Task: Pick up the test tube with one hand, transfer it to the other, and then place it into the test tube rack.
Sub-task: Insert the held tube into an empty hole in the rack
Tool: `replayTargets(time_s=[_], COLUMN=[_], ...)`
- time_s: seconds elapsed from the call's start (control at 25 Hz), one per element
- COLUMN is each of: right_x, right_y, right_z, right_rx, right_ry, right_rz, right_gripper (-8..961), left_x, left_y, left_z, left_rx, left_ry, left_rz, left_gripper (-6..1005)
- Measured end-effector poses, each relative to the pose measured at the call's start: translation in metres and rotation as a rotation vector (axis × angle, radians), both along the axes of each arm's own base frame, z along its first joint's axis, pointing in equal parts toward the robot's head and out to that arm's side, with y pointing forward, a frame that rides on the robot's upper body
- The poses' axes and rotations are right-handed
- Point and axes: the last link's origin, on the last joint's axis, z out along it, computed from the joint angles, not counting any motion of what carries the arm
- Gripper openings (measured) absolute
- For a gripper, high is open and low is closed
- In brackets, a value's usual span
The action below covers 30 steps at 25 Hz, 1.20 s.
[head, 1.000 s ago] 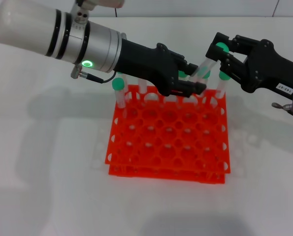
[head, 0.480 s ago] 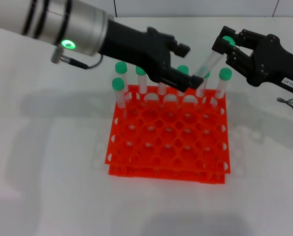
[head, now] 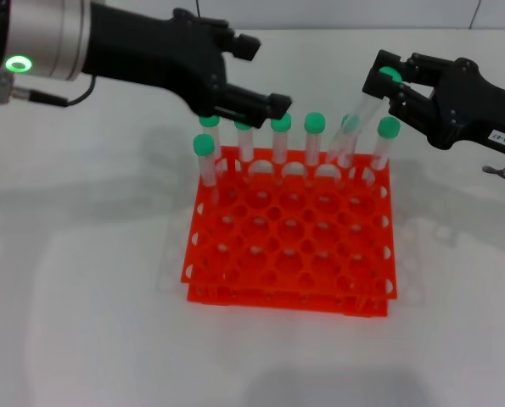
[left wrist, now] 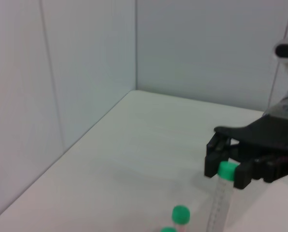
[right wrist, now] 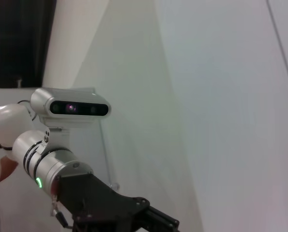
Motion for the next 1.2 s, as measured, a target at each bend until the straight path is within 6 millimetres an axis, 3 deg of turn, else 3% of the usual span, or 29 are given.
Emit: replayTargets(time_s=[0.44, 0.8, 1.0, 1.2], right_x=[-0.034, -0.062, -0.072, -0.080], right_y=[0.019, 0.030, 0.035, 0.038], right_z=[-0.005, -0.014, -0.013, -0.015], right_rx=[-0.106, -0.164, -0.179, -0.201], right_ry=[-0.121, -0.170, -0.182, -0.230], right_rz=[0.091, 0.146, 0.156, 0.159], right_gripper=[266, 266, 266, 266], left_x=[-0.060, -0.121, -0.151, -0.180], left_y=[-0.038, -0.072, -0.093, -0.114], left_z=[0.025, 0.038, 0.036, 0.022], left_rx=[0.029, 0.142, 0.223, 0.237], left_ry=[0.008, -0.006, -0.045, -0.107], left_rz=[0.150, 0.234, 0.222, 0.216], left_gripper=[879, 878, 878, 878])
